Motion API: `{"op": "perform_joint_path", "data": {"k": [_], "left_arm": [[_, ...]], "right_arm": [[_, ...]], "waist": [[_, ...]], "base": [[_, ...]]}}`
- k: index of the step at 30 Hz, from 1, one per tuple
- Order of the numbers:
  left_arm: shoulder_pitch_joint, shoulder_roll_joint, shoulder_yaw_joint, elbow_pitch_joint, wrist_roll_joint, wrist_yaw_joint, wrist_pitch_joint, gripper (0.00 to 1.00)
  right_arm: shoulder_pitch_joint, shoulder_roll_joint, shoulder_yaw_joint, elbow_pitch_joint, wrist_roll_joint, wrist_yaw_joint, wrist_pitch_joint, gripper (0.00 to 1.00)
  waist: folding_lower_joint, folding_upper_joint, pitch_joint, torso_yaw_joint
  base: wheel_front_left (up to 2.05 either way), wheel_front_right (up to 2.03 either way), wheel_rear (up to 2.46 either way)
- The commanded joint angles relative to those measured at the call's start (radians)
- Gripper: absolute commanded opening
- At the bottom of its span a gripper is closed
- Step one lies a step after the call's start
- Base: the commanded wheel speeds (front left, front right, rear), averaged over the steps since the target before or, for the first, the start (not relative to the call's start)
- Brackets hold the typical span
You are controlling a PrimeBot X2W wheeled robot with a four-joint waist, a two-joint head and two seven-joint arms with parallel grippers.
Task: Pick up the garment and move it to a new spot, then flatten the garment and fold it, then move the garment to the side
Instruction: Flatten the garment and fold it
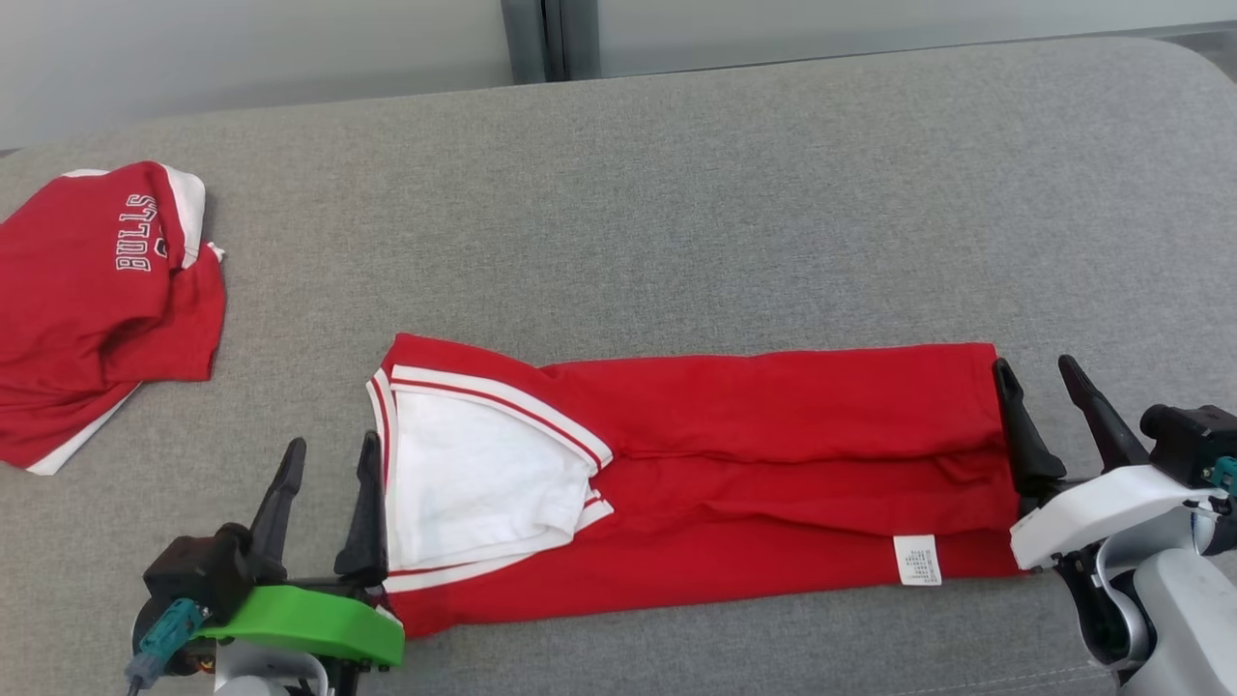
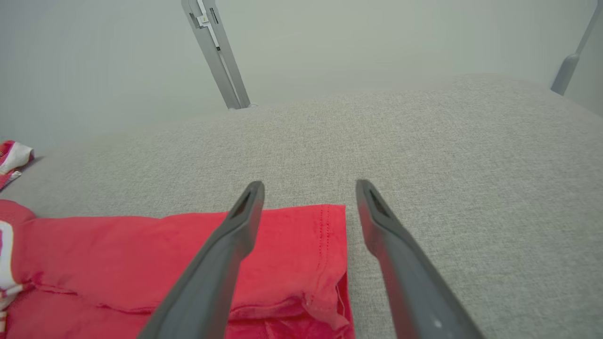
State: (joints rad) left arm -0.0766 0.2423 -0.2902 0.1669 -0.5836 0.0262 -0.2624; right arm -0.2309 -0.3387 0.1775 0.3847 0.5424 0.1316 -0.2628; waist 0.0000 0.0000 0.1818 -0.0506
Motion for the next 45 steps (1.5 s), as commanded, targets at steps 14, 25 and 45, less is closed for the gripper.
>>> {"op": "perform_joint_path", "data": {"k": [14,25,45], "left_arm": [[0.059,-0.159,0.276,-0.098,0.328,-0.077,-0.002,1.0],[0.072,-0.19,0.345,-0.061,0.378,-0.126,-0.002,1.0],[0.094,-0.191,0.352,-0.083,0.401,-0.115,-0.002,1.0]], "right_arm": [[-0.054,0.013,0.033,0.212,0.035,-0.002,-0.003,1.0],[-0.048,0.047,0.093,0.359,0.1,-0.002,-0.003,1.0],[-0.084,-0.118,-0.008,0.386,0.108,-0.002,-0.003,0.0]], "waist": [[0.0,0.0,-0.008,0.02],[0.0,0.0,-0.019,0.049],[0.0,0.0,-0.058,0.027]], "base": [[0.0,0.0,0.0],[0.0,0.0,0.0],[0.0,0.0,0.0]]}}
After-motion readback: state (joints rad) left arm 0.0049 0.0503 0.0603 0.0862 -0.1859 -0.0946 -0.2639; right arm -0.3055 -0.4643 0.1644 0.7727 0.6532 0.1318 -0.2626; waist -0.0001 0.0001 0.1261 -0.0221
